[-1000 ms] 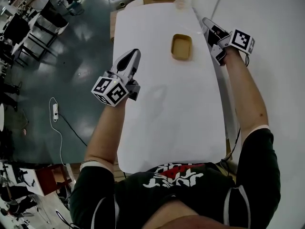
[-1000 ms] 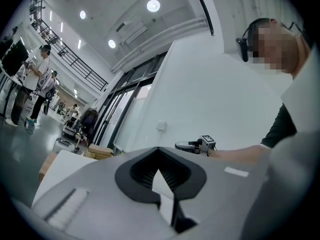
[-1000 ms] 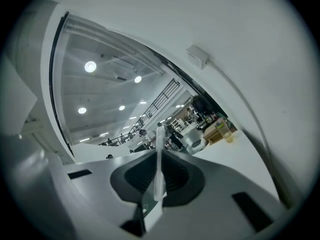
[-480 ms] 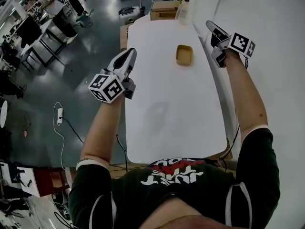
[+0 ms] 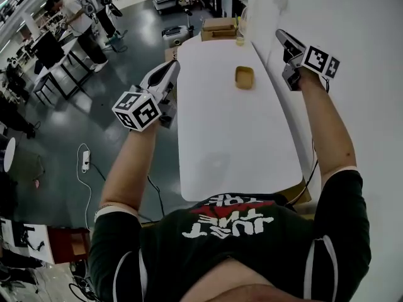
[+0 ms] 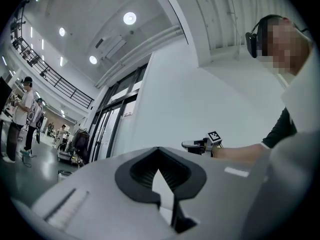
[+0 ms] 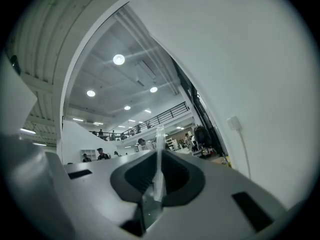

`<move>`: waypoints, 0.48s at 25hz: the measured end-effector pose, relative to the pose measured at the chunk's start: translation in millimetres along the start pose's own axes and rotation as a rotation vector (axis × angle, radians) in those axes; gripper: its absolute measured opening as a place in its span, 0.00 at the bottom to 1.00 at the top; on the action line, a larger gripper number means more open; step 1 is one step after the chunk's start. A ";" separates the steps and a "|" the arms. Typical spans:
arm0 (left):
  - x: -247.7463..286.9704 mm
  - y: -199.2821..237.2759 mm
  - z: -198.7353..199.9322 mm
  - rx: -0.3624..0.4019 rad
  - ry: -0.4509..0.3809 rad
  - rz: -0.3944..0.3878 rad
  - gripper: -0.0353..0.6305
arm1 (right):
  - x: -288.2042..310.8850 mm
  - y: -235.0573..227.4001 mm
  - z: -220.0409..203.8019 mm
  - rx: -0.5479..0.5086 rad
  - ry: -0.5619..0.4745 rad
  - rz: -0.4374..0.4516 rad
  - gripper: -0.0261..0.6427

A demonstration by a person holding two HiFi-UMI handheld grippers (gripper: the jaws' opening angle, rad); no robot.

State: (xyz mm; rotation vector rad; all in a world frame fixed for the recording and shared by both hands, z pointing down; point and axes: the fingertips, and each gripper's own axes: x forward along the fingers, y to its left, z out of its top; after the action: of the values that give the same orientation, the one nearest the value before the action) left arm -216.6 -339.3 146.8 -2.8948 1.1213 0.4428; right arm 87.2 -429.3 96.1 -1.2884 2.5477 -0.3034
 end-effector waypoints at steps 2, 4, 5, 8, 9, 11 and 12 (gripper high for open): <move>-7.9 -17.5 12.9 0.018 -0.010 0.001 0.06 | -16.6 12.9 12.7 -0.030 -0.012 0.008 0.08; -13.1 -33.4 25.1 0.028 -0.022 0.011 0.06 | -30.6 23.9 26.7 -0.054 -0.022 0.025 0.08; -14.7 -40.8 29.8 0.033 -0.024 0.018 0.06 | -37.0 27.7 32.0 -0.065 -0.025 0.033 0.08; -17.8 -58.5 39.0 0.049 -0.028 0.040 0.06 | -51.4 33.9 41.4 -0.098 -0.025 0.058 0.08; -18.1 -63.2 41.2 0.049 -0.031 0.046 0.06 | -54.8 34.9 44.5 -0.111 -0.026 0.065 0.08; -16.9 -73.8 43.4 0.046 -0.037 0.058 0.06 | -61.2 35.5 51.7 -0.139 -0.028 0.075 0.08; -15.5 -79.7 43.1 0.046 -0.038 0.062 0.06 | -64.2 35.3 55.3 -0.150 -0.029 0.080 0.08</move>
State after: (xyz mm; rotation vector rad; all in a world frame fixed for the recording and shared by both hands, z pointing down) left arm -185.9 -265.2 101.9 -2.8068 1.2023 0.4647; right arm 115.3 -360.3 42.6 -1.2266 2.6322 -0.0785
